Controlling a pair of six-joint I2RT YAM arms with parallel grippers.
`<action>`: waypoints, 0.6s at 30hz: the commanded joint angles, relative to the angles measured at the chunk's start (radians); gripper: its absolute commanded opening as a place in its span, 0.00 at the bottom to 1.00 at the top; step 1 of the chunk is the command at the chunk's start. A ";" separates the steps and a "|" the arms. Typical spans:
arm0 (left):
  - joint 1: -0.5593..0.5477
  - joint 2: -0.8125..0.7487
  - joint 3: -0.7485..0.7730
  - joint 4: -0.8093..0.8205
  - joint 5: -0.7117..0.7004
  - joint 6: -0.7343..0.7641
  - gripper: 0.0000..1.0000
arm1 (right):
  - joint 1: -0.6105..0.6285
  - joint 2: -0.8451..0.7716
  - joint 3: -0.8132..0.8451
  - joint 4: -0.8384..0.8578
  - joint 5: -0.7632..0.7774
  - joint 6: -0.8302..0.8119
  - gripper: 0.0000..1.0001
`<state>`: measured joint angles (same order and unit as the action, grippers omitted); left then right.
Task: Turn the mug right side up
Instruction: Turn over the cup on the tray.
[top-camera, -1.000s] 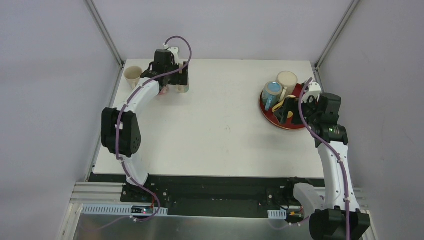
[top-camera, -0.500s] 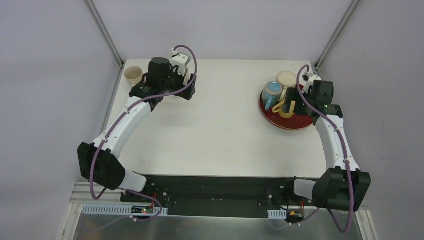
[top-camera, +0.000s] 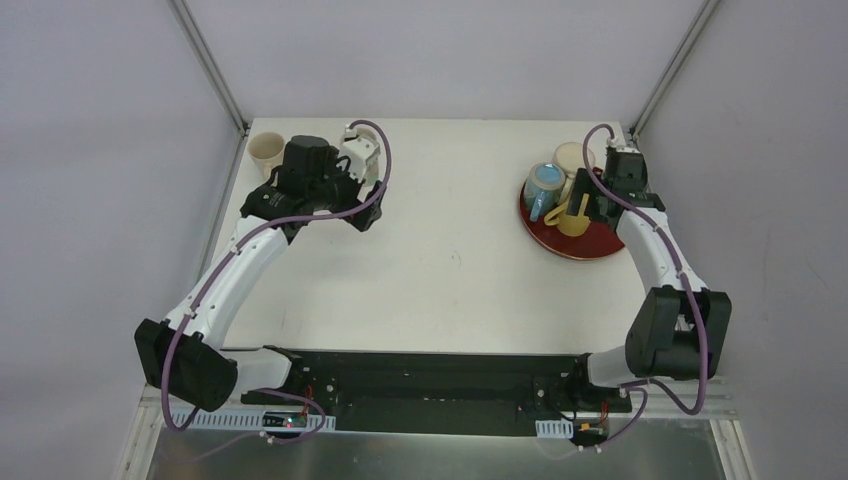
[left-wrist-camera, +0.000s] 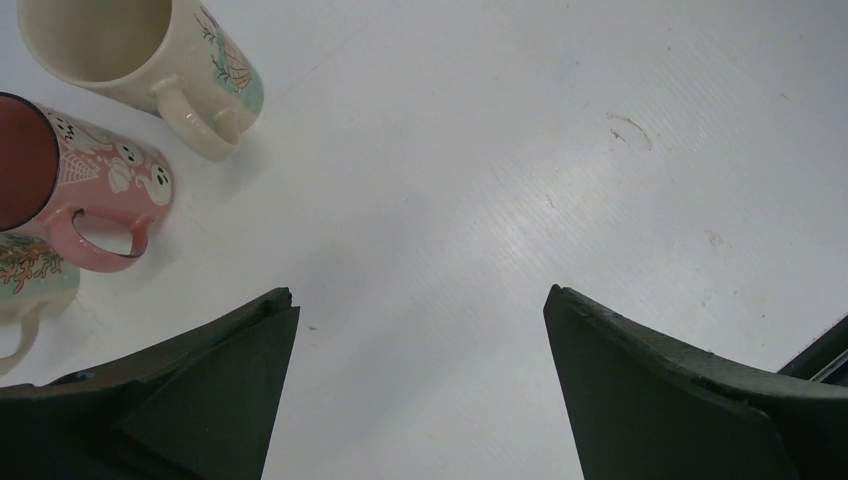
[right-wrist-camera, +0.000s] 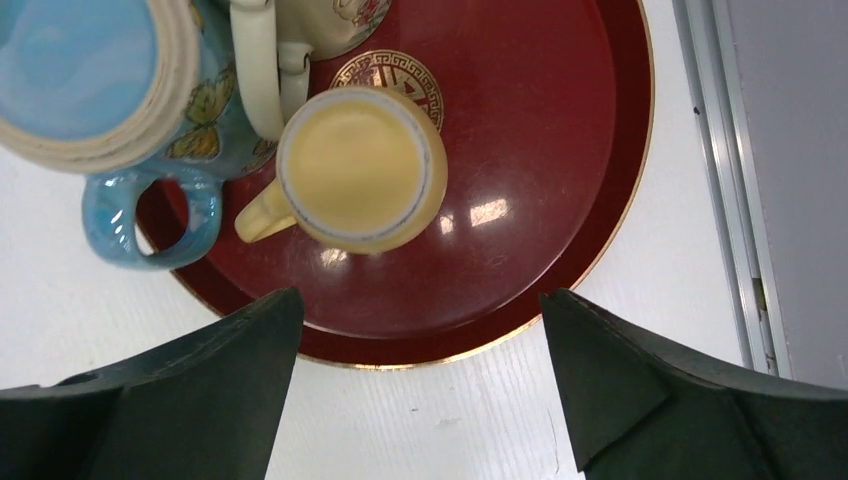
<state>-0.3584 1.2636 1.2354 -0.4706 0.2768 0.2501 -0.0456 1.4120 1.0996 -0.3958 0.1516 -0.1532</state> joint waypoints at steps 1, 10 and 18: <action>0.003 -0.052 -0.012 -0.027 0.018 0.039 0.99 | 0.030 0.057 0.066 0.090 0.131 0.045 0.98; -0.003 -0.043 -0.045 -0.031 0.054 0.034 0.99 | 0.063 0.117 0.107 0.111 0.117 0.090 0.99; -0.074 0.031 -0.023 -0.029 0.026 0.031 0.99 | 0.112 0.187 0.128 0.119 0.176 0.071 0.99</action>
<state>-0.3828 1.2587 1.1950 -0.5060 0.3058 0.2722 0.0475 1.5723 1.1923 -0.3088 0.2760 -0.0864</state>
